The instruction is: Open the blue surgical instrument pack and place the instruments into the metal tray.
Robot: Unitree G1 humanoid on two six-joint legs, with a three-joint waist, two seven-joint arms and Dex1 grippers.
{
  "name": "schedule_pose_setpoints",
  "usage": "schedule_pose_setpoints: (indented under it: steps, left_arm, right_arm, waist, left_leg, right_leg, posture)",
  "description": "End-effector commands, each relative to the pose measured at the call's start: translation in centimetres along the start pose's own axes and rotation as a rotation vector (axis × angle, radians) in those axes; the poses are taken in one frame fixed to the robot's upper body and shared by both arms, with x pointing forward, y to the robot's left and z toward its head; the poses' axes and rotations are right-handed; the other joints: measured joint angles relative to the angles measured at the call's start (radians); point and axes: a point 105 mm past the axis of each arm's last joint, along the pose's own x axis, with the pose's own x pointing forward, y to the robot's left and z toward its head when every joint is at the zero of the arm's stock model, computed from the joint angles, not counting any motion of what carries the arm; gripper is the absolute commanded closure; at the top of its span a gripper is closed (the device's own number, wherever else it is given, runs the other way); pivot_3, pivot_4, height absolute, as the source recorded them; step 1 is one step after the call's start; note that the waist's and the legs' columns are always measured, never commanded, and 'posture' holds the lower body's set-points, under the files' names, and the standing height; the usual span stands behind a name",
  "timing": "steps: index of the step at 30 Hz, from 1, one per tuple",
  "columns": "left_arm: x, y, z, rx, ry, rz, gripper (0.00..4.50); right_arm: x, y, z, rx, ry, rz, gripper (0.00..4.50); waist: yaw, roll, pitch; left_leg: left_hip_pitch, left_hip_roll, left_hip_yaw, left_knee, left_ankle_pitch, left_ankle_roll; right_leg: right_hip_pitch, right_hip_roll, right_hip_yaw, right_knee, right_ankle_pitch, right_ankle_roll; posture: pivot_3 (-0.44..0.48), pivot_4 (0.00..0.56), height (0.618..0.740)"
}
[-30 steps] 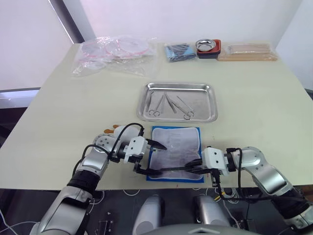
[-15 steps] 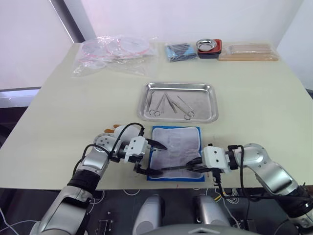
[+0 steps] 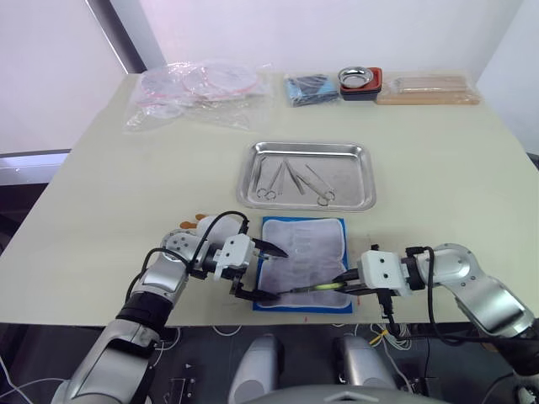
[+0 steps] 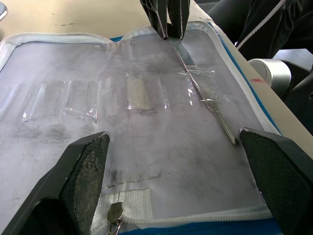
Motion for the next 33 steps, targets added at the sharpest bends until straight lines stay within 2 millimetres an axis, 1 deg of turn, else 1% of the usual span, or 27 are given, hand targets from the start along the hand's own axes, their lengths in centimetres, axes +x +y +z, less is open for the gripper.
schedule_pose_setpoints:
  steps: [1, 7, 13, 23, 29, 31, 33]
  left_arm:
    - [0.2, -2.3, -3.7, -0.14, 0.123, -0.05, 0.0]
    - [0.4, -2.2, -3.7, -0.141, 0.12, -0.052, 0.0]
    - [0.5, -2.1, -3.7, -0.141, 0.119, -0.054, 0.0]
    - [0.5, -2.1, -3.8, -0.14, 0.12, -0.054, 0.0]
    - [0.5, -1.9, -3.8, -0.138, 0.119, -0.05, 0.0]
    - [0.5, -1.9, -3.8, -0.137, 0.118, -0.048, 0.0]
    - [0.5, -1.8, -3.8, -0.137, 0.119, -0.048, 0.0]
  right_arm:
    - [-1.1, -0.7, 1.1, -0.043, -0.013, -0.049, 4.48]
    - [-2.2, -0.5, 1.1, -0.044, 0.012, -0.062, 4.48]
    - [-3.2, -0.5, 0.6, -0.043, 0.043, -0.074, 4.48]
    - [-6.7, -0.6, -0.8, -0.015, 0.108, -0.108, 4.48]
    - [-8.5, -0.6, -0.6, -0.004, 0.102, -0.118, 4.48]
    - [-9.2, -0.7, -0.7, 0.028, 0.096, -0.145, 4.48]
    - [-9.4, -1.2, -0.6, 0.073, 0.068, -0.191, 4.48]
  waist:
    - [0.0, 0.0, 0.0]
    - [0.001, 0.0, 0.0]
    - [0.002, 0.0, 0.0]
    - [0.003, 0.0, 0.0]
    - [0.003, 0.001, 0.0]
    - [0.003, 0.001, 0.0]
    - [0.003, 0.001, -0.001]
  left_leg:
    - [0.0, 0.0, 0.0, 0.0, 0.0, 0.0]
    - [0.0, 0.0, 0.0, 0.001, 0.0, 0.0]
    - [-0.001, 0.0, 0.0, 0.002, 0.0, 0.0]
    - [0.0, 0.0, 0.0, 0.003, 0.0, 0.0]
    - [0.0, 0.0, 0.0, 0.003, 0.0, 0.0]
    - [0.0, 0.0, 0.0, 0.003, 0.0, 0.0]
    - [0.0, 0.0, 0.0, 0.003, 0.0, 0.0]
  right_leg:
    - [0.0, 0.0, 0.0, 0.0, 0.0, 0.0]
    - [0.0, 0.0, 0.0, 0.0, 0.0, 0.0]
    - [0.0, 0.0, 0.0, 0.0, 0.0, 0.0]
    - [0.002, -0.001, 0.0, 0.0, 0.0, 0.0]
    - [0.003, -0.002, 0.0, 0.0, 0.0, 0.0]
    - [0.003, -0.002, 0.0, 0.0, 0.0, 0.0]
    - [0.003, -0.002, 0.0, 0.0, 0.0, 0.0]
  posture:
    - [0.0, 0.15, 0.74]
    - [0.0, 0.15, 0.74]
    - [0.0, 0.15, 0.74]
    - [0.0, 0.15, 0.74]
    - [0.0, 0.15, 0.74]
    - [0.0, 0.15, 0.74]
    - [0.0, 0.15, 0.74]
